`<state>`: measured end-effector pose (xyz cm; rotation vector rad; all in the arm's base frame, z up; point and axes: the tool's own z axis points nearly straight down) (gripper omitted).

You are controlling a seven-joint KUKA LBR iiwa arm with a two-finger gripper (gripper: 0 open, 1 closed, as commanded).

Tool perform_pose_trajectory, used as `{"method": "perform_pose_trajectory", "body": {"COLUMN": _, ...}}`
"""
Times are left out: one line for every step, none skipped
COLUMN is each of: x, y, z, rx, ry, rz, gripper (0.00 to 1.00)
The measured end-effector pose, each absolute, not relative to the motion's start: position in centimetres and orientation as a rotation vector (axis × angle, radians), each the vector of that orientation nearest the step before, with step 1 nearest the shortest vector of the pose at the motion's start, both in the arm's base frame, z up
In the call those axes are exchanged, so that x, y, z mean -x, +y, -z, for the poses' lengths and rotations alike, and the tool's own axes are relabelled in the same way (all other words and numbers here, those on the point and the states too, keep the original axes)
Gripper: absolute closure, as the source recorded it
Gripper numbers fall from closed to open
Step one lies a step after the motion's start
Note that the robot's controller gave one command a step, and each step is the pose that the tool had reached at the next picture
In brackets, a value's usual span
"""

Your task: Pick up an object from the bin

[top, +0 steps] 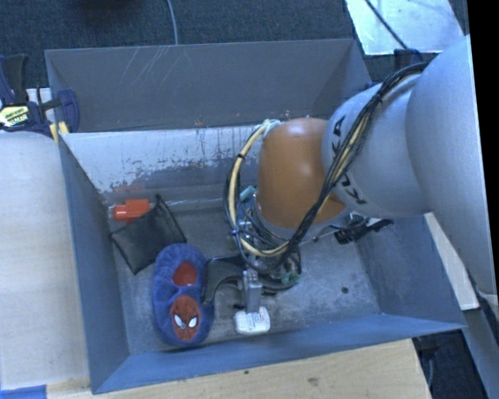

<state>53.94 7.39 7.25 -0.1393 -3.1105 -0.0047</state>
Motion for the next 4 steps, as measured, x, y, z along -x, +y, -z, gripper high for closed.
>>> {"method": "perform_pose_trajectory", "body": {"x": -54.8, "y": 10.9, "z": -10.2, "rx": 0.243, "ry": -3.139, "rz": 0.003, "gripper": 0.00}}
{"method": "perform_pose_trajectory", "body": {"x": -56.3, "y": 10.4, "z": -10.0, "rx": 0.487, "ry": -3.105, "rz": 0.000, "gripper": 0.00}}
{"method": "perform_pose_trajectory", "body": {"x": -56.7, "y": 8.1, "z": -6.9, "rx": 0.832, "ry": -3.027, "rz": -0.001, "gripper": 0.00}}
{"method": "perform_pose_trajectory", "body": {"x": -56.0, "y": 9.7, "z": -7.0, "rx": 1.263, "ry": -2.876, "rz": -0.001, "gripper": 0.00}}
